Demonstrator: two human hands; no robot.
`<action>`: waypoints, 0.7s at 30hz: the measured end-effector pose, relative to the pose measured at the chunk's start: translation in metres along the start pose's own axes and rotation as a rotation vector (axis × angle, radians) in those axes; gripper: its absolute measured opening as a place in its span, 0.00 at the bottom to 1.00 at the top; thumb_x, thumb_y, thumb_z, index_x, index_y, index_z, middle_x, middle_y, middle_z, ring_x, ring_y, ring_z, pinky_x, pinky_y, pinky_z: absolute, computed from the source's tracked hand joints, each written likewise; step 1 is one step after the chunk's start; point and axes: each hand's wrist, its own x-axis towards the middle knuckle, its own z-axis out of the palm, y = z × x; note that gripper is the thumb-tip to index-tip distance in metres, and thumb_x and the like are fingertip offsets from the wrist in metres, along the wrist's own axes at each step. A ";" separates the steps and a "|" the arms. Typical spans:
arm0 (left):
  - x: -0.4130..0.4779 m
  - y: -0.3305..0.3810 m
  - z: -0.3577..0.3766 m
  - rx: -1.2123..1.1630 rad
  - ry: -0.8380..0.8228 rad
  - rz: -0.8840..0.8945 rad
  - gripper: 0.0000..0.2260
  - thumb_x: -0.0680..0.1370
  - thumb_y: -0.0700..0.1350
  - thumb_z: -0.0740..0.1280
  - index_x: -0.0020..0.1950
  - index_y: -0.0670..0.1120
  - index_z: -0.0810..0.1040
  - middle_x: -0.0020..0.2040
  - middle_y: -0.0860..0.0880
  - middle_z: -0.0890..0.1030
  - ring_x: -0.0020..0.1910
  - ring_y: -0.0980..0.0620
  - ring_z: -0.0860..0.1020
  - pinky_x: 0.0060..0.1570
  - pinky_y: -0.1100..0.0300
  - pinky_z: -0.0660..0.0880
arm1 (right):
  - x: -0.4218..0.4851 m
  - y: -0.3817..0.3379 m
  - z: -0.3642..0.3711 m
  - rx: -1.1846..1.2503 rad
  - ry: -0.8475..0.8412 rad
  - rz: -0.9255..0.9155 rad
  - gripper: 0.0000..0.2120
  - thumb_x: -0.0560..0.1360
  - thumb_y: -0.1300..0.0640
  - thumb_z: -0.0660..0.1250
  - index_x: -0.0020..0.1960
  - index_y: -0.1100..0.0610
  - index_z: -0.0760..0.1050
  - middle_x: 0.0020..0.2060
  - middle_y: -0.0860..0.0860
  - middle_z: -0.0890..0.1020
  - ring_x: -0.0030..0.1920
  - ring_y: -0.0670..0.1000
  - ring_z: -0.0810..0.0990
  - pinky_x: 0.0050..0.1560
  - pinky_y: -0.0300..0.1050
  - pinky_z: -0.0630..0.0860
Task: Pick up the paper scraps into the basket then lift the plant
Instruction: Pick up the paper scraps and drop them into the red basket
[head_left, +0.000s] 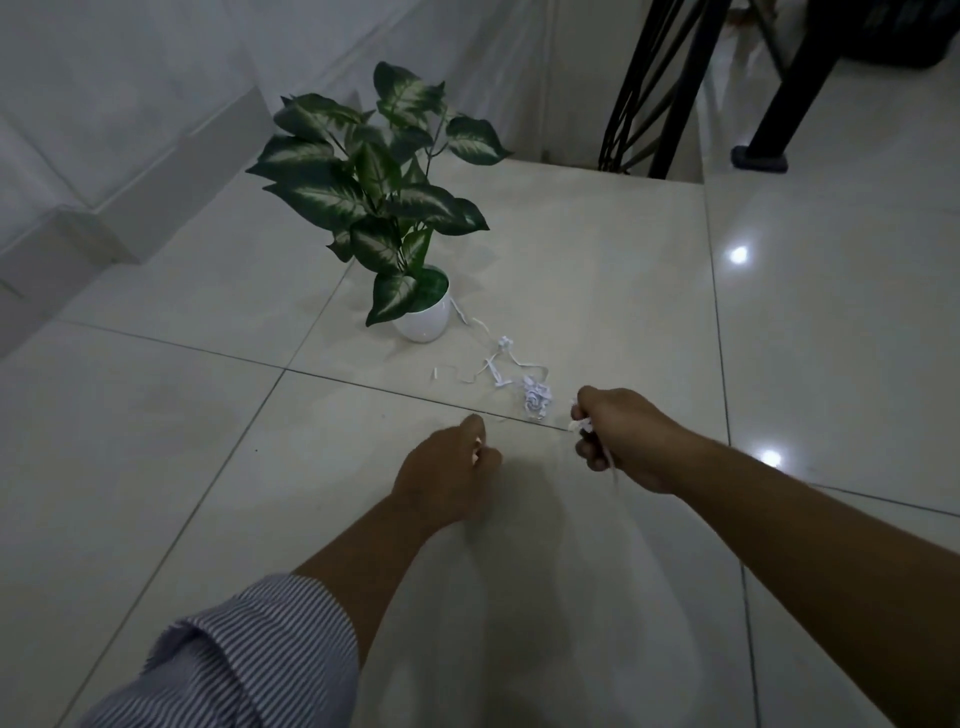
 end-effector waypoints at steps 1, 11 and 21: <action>0.000 -0.001 -0.006 -0.090 0.038 -0.048 0.11 0.75 0.51 0.58 0.39 0.45 0.67 0.33 0.46 0.77 0.34 0.45 0.75 0.36 0.53 0.71 | 0.001 0.002 0.004 0.017 0.000 0.001 0.09 0.78 0.57 0.55 0.42 0.59 0.70 0.31 0.55 0.68 0.26 0.52 0.69 0.29 0.41 0.64; -0.021 -0.030 -0.047 -0.372 -0.024 -0.481 0.14 0.75 0.44 0.57 0.30 0.47 0.62 0.29 0.48 0.67 0.29 0.49 0.63 0.35 0.55 0.60 | 0.016 0.033 0.066 -0.526 -0.035 -0.274 0.13 0.79 0.50 0.61 0.41 0.58 0.72 0.41 0.60 0.78 0.40 0.59 0.80 0.34 0.44 0.71; -0.056 -0.047 -0.051 -0.225 -0.088 -0.385 0.15 0.78 0.45 0.57 0.32 0.47 0.59 0.30 0.48 0.62 0.29 0.51 0.60 0.32 0.54 0.57 | 0.021 0.045 0.102 -0.864 -0.080 -0.398 0.19 0.76 0.48 0.67 0.60 0.55 0.65 0.44 0.55 0.78 0.48 0.58 0.78 0.45 0.49 0.72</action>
